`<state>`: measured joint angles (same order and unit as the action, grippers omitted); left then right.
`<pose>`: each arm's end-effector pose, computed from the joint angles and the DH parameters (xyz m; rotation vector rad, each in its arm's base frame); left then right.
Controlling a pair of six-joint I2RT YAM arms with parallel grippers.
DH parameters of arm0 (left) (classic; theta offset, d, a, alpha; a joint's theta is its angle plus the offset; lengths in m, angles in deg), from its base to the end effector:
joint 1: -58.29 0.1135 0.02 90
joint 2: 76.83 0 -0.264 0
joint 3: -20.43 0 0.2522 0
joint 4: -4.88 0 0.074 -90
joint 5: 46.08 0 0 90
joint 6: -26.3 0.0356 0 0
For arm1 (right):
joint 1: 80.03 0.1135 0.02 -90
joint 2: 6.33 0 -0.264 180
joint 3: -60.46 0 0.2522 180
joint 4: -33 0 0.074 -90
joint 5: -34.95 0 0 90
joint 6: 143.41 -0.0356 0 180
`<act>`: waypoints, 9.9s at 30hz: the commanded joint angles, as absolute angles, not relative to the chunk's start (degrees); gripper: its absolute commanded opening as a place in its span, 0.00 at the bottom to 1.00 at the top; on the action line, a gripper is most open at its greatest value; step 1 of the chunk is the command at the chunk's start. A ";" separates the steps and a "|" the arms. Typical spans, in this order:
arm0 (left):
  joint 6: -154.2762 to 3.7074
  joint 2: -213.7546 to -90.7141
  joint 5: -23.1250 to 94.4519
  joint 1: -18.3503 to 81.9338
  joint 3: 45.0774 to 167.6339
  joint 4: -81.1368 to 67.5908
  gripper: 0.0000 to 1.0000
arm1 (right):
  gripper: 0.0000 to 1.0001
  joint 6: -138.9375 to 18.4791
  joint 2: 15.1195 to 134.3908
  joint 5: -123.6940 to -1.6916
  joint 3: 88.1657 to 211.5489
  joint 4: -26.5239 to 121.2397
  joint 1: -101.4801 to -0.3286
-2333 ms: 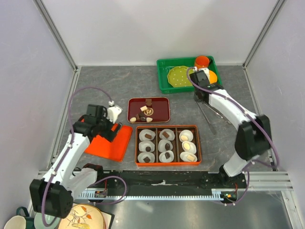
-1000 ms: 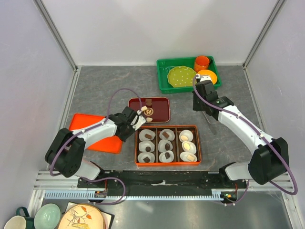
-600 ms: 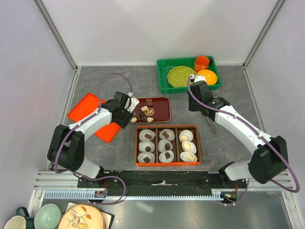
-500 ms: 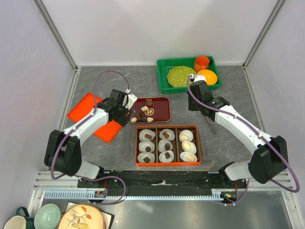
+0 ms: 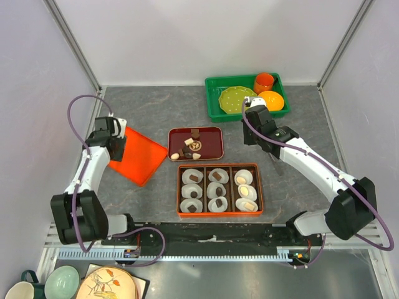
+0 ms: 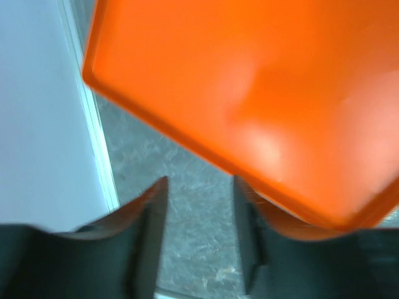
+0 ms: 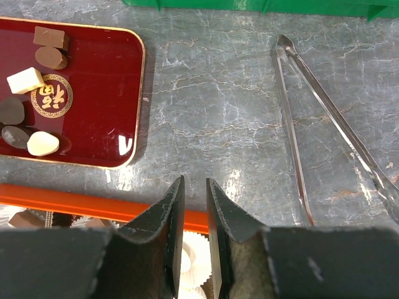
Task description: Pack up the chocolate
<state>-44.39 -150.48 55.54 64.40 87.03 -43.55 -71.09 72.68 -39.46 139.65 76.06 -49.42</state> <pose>0.2554 0.0346 0.2462 0.2142 2.5570 0.4299 0.2641 0.1451 0.2998 -0.1217 2.2853 0.1221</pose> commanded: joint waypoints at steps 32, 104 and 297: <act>-46.83 -161.39 44.90 75.78 88.41 -41.38 0.48 | 0.29 -68.62 71.54 -38.79 145.41 77.96 -45.58; -54.39 -175.35 51.04 78.77 91.32 -34.19 0.17 | 0.29 -67.56 67.24 -37.47 144.71 81.13 -42.94; 41.94 -95.90 29.34 43.35 53.79 25.85 0.02 | 0.61 -171.10 101.16 -77.38 148.48 -3.34 -34.06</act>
<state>38.90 -98.19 33.68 43.53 53.89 23.81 -167.02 99.93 -78.71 143.24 0.66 -34.38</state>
